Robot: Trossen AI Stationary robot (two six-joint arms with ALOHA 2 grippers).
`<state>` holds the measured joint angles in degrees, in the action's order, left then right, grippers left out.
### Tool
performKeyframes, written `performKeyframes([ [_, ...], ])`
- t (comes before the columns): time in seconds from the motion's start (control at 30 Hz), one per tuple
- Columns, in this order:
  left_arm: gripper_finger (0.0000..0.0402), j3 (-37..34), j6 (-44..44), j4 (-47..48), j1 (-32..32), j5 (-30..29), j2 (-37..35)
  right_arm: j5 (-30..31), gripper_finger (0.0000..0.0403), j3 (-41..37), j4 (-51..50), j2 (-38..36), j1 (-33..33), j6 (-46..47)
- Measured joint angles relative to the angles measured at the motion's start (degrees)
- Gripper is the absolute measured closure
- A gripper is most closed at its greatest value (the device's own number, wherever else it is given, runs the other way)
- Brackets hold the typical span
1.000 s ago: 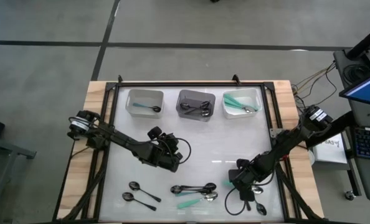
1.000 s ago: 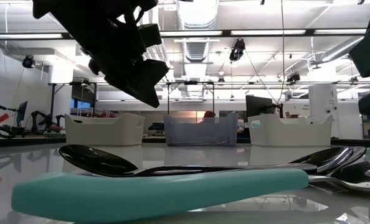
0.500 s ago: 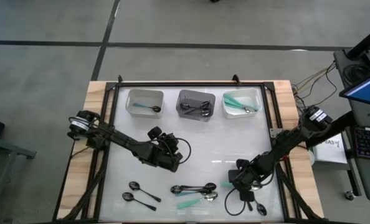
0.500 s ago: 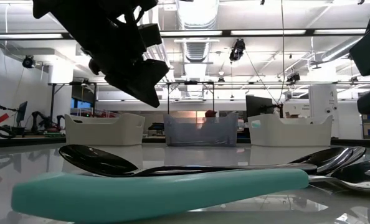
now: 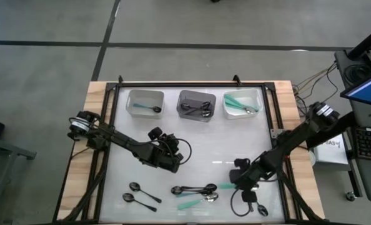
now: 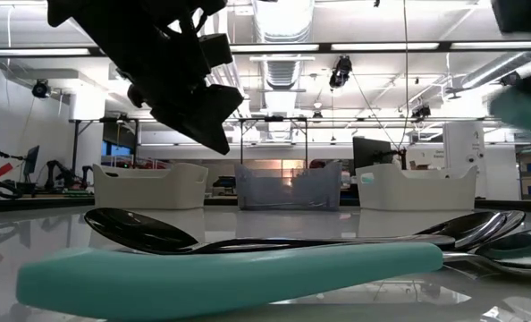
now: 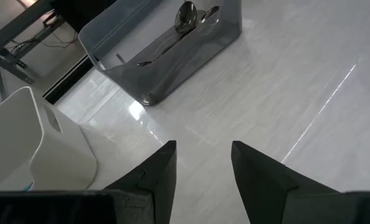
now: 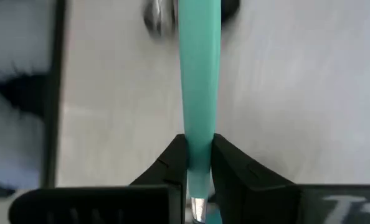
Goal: Sort silverware by color (type)
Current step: Put the green spoon into the white bin
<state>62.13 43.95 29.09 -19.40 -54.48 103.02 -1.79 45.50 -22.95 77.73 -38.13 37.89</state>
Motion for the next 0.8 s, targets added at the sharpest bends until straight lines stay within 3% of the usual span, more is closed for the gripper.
performKeyframes([
  [0.2,0.0265,0.0,0.02,-0.01,0.0,0.0,0.0,8.08,0.0365,0.03,2.71,-8.49,0.0,-3.11],
  [0.47,0.0265,0.0,0.02,0.03,0.0,-0.02,0.0,11.17,0.0365,0.07,8.74,-15.17,0.0,-9.0],
  [0.53,0.0265,0.0,0.02,0.07,0.0,-0.01,0.0,14.35,0.0365,0.08,10.91,-16.25,-0.02,-12.96],
  [0.63,0.0265,0.0,0.02,0.14,0.0,-0.02,0.0,25.25,0.0365,0.09,11.02,-18.1,-0.01,-19.99],
  [0.8,0.0265,0.0,0.02,0.14,0.0,-0.02,0.0,50.57,0.036,0.09,3.84,-21.12,1.05,-25.48],
])
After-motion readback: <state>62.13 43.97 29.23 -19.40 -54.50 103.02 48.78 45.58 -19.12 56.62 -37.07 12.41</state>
